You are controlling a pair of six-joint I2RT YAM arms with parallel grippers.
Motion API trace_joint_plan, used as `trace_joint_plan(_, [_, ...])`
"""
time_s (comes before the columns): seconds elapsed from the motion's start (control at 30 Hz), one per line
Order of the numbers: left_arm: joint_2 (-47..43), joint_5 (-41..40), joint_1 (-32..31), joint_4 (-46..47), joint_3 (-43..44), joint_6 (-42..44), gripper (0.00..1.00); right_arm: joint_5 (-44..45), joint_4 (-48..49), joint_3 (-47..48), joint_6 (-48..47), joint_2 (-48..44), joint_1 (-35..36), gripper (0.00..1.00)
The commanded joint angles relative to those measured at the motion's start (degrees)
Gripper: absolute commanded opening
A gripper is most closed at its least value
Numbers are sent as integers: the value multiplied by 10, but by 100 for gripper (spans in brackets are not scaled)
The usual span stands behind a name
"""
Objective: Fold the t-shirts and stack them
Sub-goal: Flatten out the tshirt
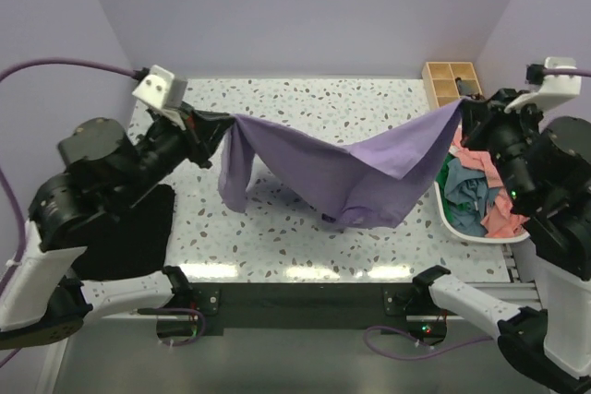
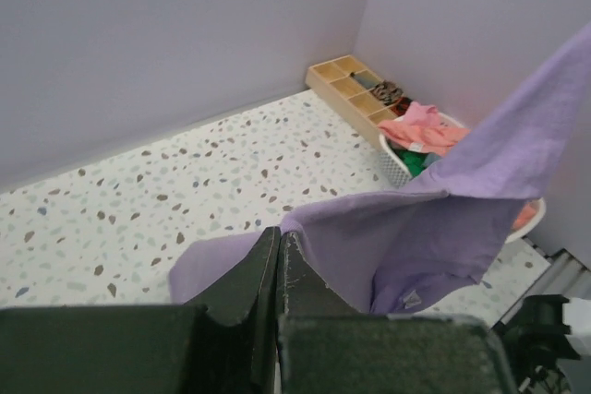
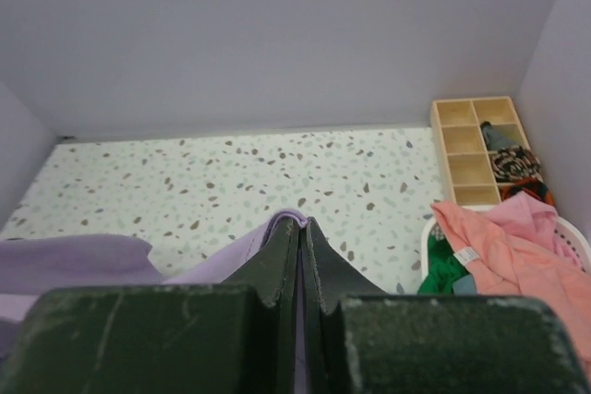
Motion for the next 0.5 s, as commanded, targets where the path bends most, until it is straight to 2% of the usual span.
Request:
trace_joint_plan(0.0, [2, 120, -1, -67, 127, 12, 0, -112, 17, 54, 1, -34, -3, 0])
trace_joint_plan(0.2, [26, 312, -1, -99, 258, -29, 0, -196, -4, 137, 10, -39, -3, 0])
trace_joint_plan(0.3, [33, 311, -1, -115, 292, -30, 0, -198, 16, 140, 13, -43, -3, 0])
trace_joint_plan(0.4, [36, 276, -1, -120, 256, -26, 0, -195, 41, 117, 13, -38, -2, 0])
trace_joint_plan(0.47, [40, 231, -1, -107, 195, -25, 0, -185, 66, 94, 12, -29, -2, 0])
